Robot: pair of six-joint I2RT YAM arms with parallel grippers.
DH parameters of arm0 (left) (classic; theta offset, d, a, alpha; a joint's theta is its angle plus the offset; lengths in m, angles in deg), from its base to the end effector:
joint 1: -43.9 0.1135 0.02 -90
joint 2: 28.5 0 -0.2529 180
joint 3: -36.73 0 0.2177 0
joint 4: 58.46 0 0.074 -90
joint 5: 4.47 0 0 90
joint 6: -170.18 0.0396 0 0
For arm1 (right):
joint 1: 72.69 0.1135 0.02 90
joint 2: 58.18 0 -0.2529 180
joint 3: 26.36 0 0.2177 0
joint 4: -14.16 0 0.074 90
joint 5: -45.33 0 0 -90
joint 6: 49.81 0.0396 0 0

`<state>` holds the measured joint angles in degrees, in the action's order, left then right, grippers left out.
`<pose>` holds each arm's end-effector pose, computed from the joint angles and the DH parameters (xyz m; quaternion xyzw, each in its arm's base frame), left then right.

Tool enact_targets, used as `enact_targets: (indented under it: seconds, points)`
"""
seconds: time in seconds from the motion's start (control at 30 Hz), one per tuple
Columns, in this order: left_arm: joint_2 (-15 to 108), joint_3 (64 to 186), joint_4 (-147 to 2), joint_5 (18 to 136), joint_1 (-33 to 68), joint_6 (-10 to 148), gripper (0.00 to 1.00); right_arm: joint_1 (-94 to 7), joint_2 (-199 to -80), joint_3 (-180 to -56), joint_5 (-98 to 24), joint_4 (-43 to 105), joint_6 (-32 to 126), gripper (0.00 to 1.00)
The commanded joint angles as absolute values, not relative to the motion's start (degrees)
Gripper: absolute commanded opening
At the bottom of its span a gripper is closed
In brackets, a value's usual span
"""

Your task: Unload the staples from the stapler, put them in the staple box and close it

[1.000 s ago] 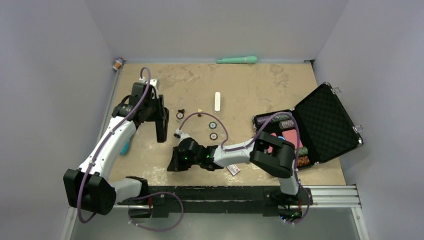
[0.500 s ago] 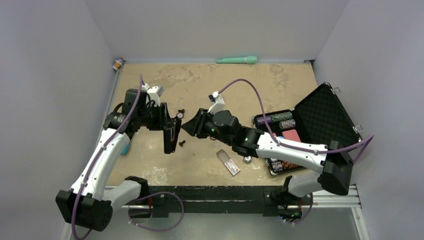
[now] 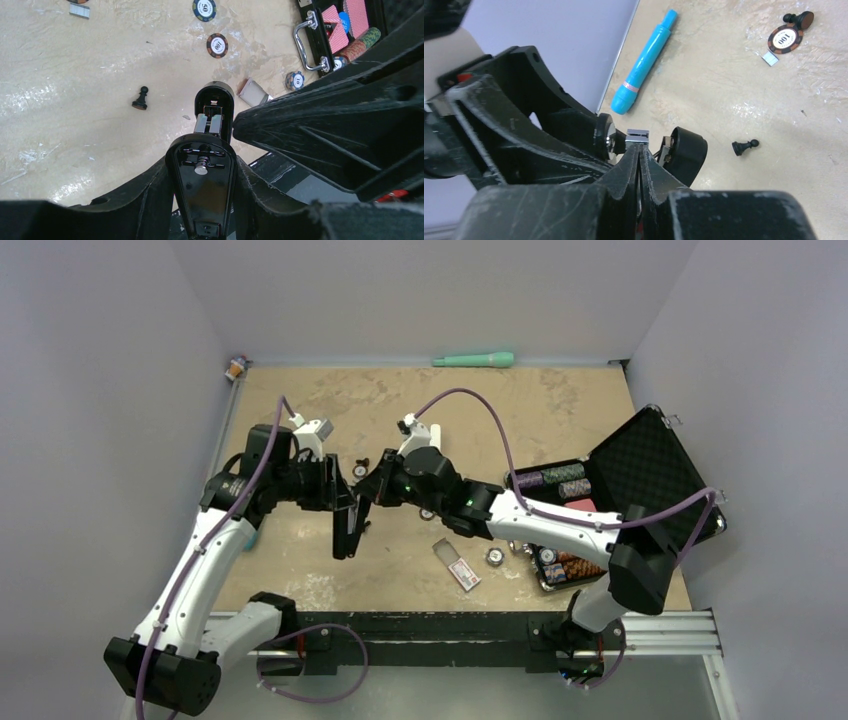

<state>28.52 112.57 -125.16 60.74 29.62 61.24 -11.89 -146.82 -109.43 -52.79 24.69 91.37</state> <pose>0.1530 -0.0561 0.3143 0.0400 0.9138 -0.2923 0.2791 0.1705 0.2936 0.3138 -0.0244 0.7979 0.4654 0.3823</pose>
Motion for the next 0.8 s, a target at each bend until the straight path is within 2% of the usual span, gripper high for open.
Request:
enact_targets:
  seconds: [0.0,0.37,0.77]
  points:
    - [26.47,113.69,-123.19,57.39,29.47,59.6,0.0,-11.78,-147.31,-111.22,-51.7,23.04,90.96,0.05]
    - [26.68,116.78,-123.6,60.2,29.49,59.64,0.0,-12.31,-152.67,-109.99,-53.22,25.11,90.3,0.02]
    - [33.11,125.63,-123.22,65.38,29.49,59.34,0.0,-12.42,-159.57,-106.43,-50.86,25.0,90.55,0.02]
